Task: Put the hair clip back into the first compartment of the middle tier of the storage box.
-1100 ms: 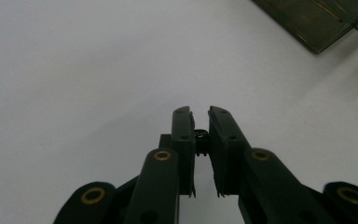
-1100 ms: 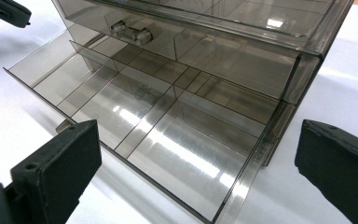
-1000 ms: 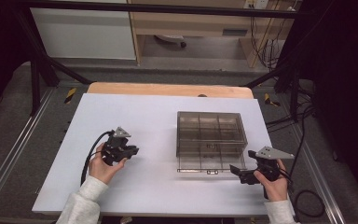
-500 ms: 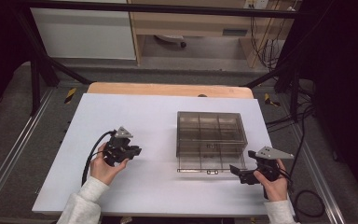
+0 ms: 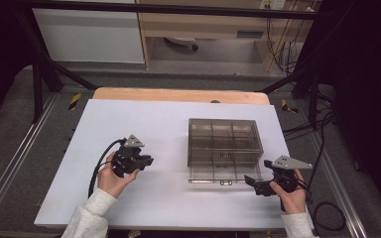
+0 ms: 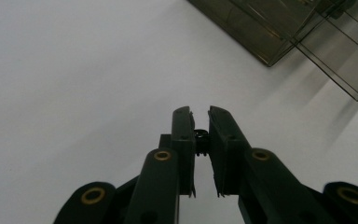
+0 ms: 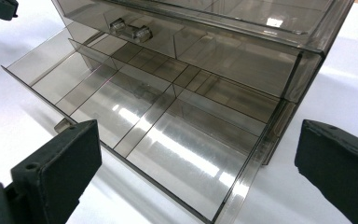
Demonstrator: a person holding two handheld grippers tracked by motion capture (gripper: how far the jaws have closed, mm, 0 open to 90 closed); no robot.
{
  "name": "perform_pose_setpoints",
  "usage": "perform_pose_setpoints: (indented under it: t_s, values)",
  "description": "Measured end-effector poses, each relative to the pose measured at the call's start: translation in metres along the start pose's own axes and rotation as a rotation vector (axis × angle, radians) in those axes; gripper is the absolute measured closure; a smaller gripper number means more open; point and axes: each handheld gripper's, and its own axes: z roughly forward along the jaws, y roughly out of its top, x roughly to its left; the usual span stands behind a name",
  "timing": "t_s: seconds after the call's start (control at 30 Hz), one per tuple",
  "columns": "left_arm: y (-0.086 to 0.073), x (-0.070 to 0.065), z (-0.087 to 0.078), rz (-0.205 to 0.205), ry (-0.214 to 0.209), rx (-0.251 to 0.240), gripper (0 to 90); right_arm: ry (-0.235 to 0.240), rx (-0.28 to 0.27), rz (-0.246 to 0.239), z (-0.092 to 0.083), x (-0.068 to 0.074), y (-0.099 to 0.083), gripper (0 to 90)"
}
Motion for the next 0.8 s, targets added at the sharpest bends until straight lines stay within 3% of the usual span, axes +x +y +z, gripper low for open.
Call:
perform_pose_setpoints:
  t_s: [0.8]
  values:
    - [0.008, -0.016, -0.003, 0.016, -0.043, -0.018, 80.2, 0.0, -0.001, -0.001, 0.0, 0.0, 0.0, 1.1]
